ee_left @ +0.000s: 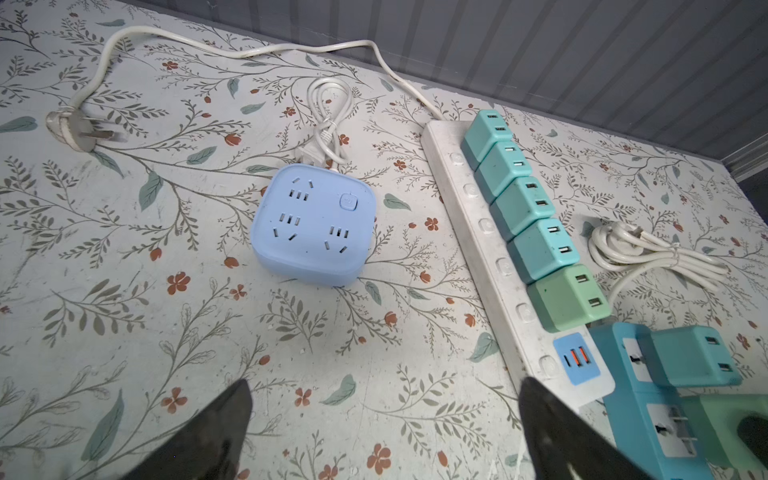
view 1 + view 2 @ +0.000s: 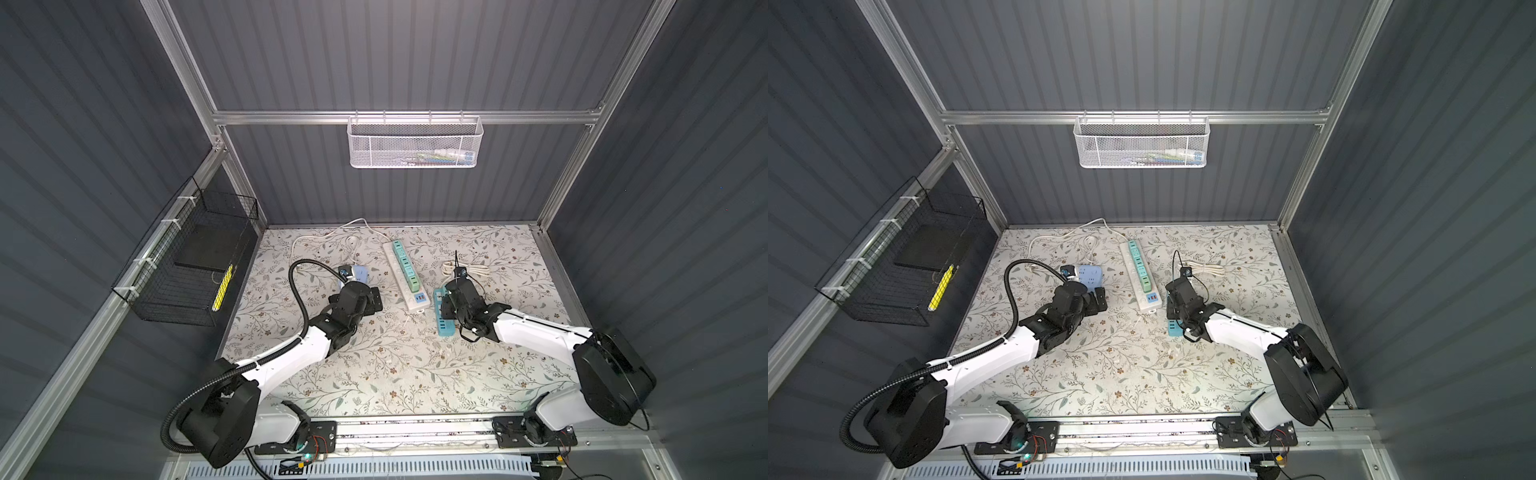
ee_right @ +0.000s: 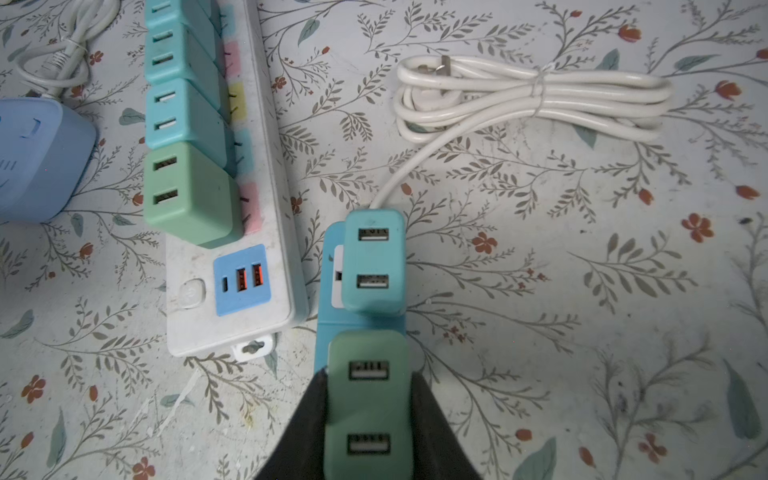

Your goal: Insert the plug

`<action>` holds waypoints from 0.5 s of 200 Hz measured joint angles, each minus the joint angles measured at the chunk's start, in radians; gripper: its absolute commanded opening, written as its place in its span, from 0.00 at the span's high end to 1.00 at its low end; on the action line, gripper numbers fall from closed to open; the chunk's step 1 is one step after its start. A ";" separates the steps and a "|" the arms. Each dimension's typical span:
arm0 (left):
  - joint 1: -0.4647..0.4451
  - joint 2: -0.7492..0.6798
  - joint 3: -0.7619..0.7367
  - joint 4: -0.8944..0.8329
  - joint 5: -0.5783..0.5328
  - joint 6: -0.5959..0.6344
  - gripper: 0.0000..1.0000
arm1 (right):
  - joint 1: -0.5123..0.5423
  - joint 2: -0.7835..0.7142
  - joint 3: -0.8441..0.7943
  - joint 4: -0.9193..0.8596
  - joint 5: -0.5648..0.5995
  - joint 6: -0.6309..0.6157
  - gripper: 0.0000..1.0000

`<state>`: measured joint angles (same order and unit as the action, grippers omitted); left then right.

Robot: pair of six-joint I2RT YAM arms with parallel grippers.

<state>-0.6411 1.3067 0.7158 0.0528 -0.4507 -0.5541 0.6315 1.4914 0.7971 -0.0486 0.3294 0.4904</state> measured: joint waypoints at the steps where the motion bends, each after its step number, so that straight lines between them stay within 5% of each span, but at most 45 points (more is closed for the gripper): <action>1: 0.000 0.000 0.000 0.000 0.000 0.000 0.00 | 0.000 0.000 0.000 -0.001 0.000 0.000 0.82; 100: 0.002 0.000 -0.005 0.008 0.007 0.000 0.00 | 0.002 0.006 0.002 -0.073 0.015 0.001 0.82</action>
<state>-0.6395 1.3067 0.7113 0.0605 -0.4435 -0.5541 0.6338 1.4975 0.7990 -0.1219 0.3447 0.4911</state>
